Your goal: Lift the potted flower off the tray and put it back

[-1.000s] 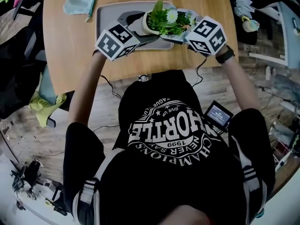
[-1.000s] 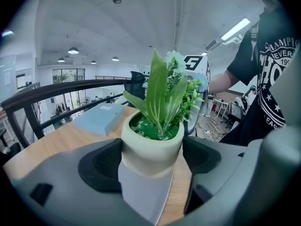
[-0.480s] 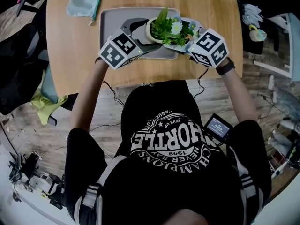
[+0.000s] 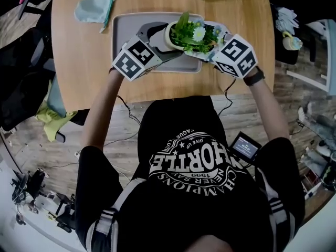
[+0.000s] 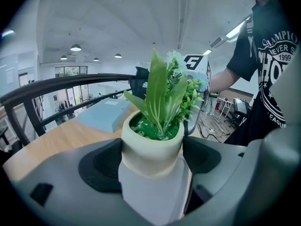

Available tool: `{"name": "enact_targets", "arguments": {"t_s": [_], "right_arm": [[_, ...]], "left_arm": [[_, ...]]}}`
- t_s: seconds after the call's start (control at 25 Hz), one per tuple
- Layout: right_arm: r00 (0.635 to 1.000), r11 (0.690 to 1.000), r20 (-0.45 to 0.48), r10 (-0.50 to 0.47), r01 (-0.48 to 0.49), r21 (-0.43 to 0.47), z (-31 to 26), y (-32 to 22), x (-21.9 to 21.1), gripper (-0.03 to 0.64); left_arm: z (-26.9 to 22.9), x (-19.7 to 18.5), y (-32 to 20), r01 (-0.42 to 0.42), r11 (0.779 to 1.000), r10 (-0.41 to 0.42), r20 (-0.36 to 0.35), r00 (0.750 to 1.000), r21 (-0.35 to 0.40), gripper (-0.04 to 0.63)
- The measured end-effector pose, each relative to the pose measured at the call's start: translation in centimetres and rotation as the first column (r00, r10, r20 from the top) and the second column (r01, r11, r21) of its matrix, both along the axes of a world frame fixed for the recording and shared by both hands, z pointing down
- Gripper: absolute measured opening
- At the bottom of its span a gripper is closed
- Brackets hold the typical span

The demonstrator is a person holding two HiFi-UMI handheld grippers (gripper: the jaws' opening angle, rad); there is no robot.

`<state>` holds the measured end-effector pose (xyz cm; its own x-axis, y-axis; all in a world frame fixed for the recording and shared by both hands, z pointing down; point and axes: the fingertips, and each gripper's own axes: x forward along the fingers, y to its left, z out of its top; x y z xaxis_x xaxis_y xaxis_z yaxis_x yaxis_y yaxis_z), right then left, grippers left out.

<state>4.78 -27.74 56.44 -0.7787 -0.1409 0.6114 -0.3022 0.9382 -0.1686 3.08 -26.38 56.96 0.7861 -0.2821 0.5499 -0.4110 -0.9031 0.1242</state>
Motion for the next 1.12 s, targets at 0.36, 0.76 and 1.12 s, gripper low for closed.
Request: {"name": "enact_targets", "arguments": {"t_s": [0.36,0.76,1.12], "right_arm": [[1.000,1.000,-0.014,-0.009,0.009,0.004,1.0,-1.5,0.0,0.448],[0.999,1.000,-0.030,-0.013,0.013,-0.009,2.8,-2.4,-0.4,0.448],[0.999,1.000,-0.037,-0.012,0.011,-0.023,4.4,-3.5,-0.5,0.448]], "left_arm": [[1.0,0.0,-1.5,0.006,1.000,-0.006,0.003,1.000,0.003,0.414],[2.7,-0.3,-2.6,0.007,1.000,-0.007,0.014,1.000,-0.004,0.414],[4.3,-0.4,-3.7,0.007,1.000,-0.007,0.002,1.000,-0.021,0.414]]}}
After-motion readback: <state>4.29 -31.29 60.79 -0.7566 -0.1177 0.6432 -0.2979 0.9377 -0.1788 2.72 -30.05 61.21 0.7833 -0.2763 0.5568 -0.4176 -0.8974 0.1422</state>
